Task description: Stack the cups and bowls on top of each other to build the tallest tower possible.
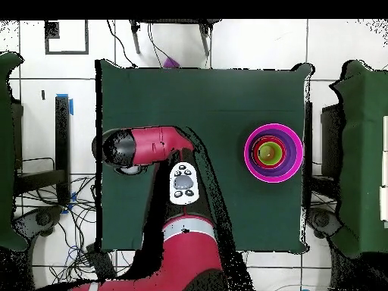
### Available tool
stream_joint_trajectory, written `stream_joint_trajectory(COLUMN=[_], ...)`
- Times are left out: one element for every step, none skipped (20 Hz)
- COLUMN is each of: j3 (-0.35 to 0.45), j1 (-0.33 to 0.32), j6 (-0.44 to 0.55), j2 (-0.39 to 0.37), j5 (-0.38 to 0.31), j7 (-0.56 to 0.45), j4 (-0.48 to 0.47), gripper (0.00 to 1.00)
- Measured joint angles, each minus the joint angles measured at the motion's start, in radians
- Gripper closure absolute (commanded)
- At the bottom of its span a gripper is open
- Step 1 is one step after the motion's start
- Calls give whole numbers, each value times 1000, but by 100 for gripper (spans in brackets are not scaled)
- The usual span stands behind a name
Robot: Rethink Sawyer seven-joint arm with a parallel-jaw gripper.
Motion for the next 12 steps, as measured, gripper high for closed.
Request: stream_joint_trajectory(j3=[-1,-1,-1,-1,-1,-1,-1,-1,-1,-1,-1,-1], j1=[5,11,16,18,22,32,38,44,50,54,62,66], j6=[-19,-29,-40,-42,-46,-50,-50,-50,-50,-50,-50,-50], j2=[9,17,24,27,29,36,39,40,41,41,41,42], j5=[2,4,7,8,11,19,24,29,33,37,41,44], j7=[0,0,0,0,0,0,0,0,0,0,0,0], j4=[5,10,14,16,19,26,31,36,42,46,52,53], gripper=[0,0,0,0,0,0,0,0,0,0,0,0])
